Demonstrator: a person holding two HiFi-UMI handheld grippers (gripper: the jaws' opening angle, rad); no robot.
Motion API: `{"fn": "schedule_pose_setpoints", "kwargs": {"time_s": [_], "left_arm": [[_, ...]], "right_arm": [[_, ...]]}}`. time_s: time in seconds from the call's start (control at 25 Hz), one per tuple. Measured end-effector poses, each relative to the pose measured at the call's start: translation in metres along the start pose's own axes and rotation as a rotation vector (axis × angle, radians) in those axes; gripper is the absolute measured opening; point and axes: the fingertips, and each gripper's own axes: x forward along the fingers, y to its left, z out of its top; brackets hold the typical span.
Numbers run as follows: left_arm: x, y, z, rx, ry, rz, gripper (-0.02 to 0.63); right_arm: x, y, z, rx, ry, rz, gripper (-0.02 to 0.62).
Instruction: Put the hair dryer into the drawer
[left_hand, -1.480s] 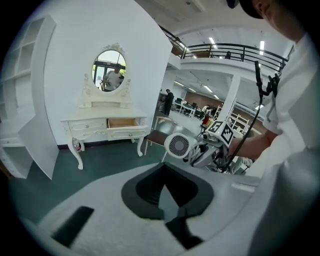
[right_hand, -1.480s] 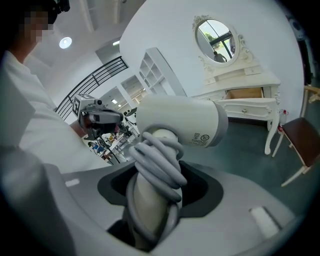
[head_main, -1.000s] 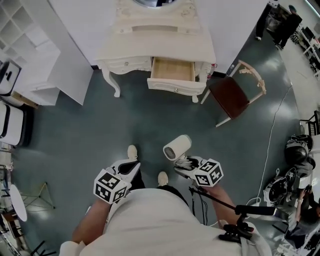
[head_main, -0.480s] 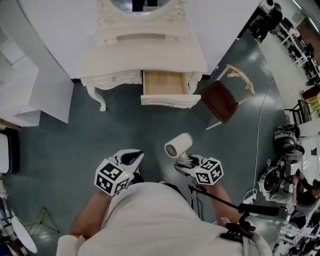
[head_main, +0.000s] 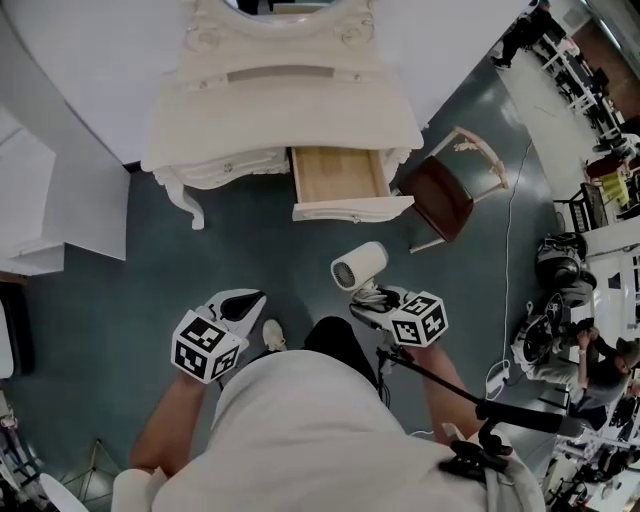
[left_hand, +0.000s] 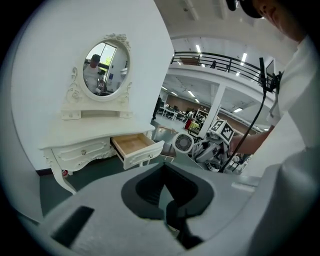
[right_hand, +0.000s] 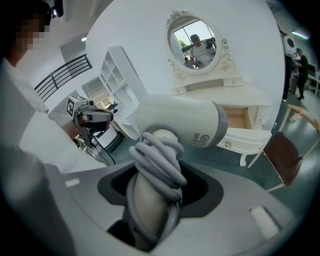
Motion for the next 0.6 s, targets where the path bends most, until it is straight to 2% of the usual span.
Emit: {"fn": "schedule_pose_setpoints", "kwargs": {"time_s": [0.16,0.36,0.6], "left_arm": [[0.010,0.021,0.009,-0.019,-0.010,-0.027,-0.005],[0.041,0.043,0.024,-0.033,0.012,-0.040,-0.005],[0.087,0.074,0.079,-0.022,0.036,-0.015,-0.005]], "right_arm": [[0.015,-0.018,0.018,0.003,0.031,-0.027,0.235],[0.035,-0.063,0.042,0.008,0.065,-0.050,0.235],[0.058,-0.136,0.091,-0.102,0.140,-0.034,0.235]]}}
